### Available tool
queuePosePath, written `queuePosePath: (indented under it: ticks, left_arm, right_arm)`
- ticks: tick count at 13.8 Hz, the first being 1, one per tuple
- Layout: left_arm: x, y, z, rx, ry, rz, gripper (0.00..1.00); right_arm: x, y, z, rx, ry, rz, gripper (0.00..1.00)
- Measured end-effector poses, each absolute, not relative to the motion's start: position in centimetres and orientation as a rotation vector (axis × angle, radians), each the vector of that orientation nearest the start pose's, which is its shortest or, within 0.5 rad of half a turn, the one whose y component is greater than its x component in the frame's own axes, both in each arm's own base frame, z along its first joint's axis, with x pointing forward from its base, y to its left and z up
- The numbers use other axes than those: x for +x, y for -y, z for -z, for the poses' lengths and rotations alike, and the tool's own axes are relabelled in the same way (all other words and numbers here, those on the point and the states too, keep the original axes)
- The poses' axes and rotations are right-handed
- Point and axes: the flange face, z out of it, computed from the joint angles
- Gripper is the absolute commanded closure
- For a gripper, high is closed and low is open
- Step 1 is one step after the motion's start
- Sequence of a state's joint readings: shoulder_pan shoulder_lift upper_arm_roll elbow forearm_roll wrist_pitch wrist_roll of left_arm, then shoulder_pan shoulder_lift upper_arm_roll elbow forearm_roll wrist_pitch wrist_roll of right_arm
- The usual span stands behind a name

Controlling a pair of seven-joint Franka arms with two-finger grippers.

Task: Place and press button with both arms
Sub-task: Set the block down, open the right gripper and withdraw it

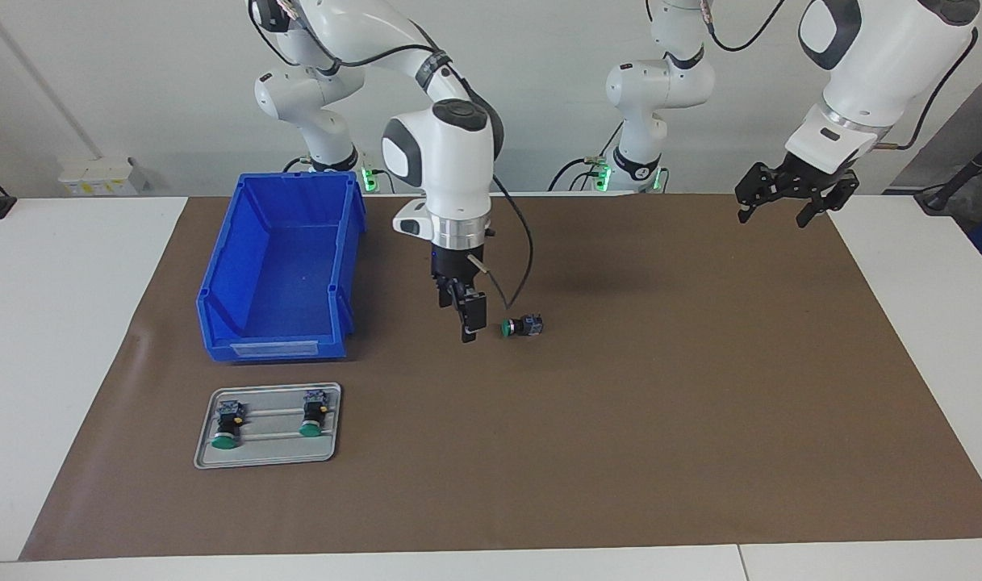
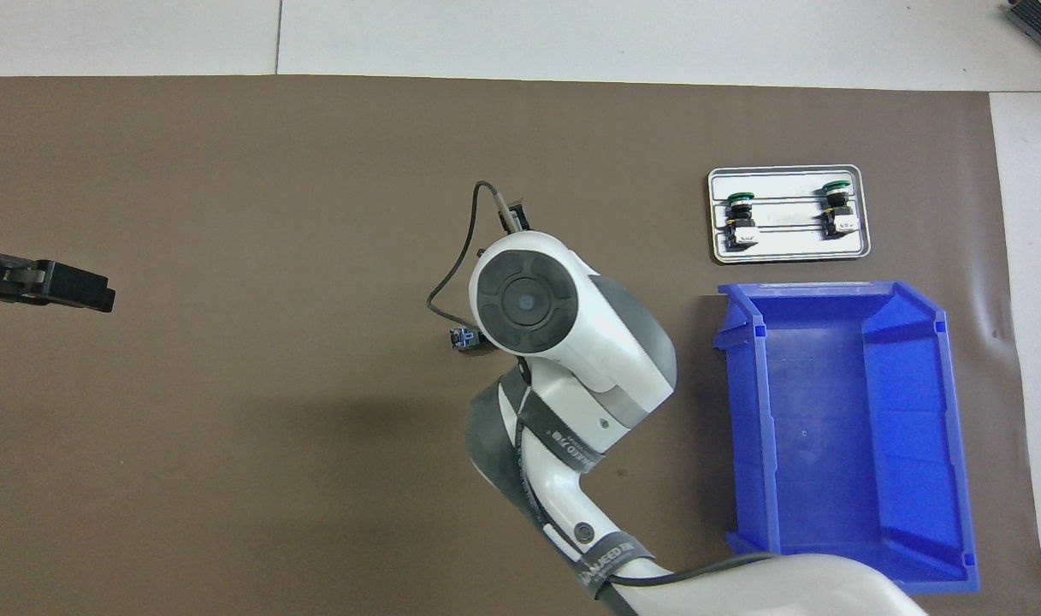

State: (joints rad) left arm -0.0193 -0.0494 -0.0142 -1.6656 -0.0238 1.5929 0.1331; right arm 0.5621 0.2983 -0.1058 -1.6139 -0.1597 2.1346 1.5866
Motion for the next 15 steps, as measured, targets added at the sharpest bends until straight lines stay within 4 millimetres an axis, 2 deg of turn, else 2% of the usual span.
queuePosePath:
  ticks: [4,7,9,11,15]
  left_arm:
    - [53.9,2.1,-60.9,-3.155,-0.262,-0.035,0.00]
    - [53.9,2.1,-60.9,-3.155,-0.262,-0.035,0.00]
    - [53.9,2.1,-60.9,-3.155,-0.262,-0.035,0.00]
    - [53.9,2.1,-60.9,-3.155,-0.262,-0.035,0.00]
    - [53.9,2.1,-60.9,-3.155,-0.262,-0.035,0.00]
  right_arm:
    - [62.6,-18.0,-50.8,-2.799,-1.206,0.269,0.00]
    - [62.1,-8.7,-54.1,-2.924,-0.985,0.213,0.00]
    - [61.2,-4.0,-55.8,-3.000,-0.812,0.185,0.00]
    - [59.9,-0.8,-57.6,-3.050,-0.660,0.162,0.00]
    - [56.1,2.2,-63.0,-3.113,-0.341,0.114,0.00]
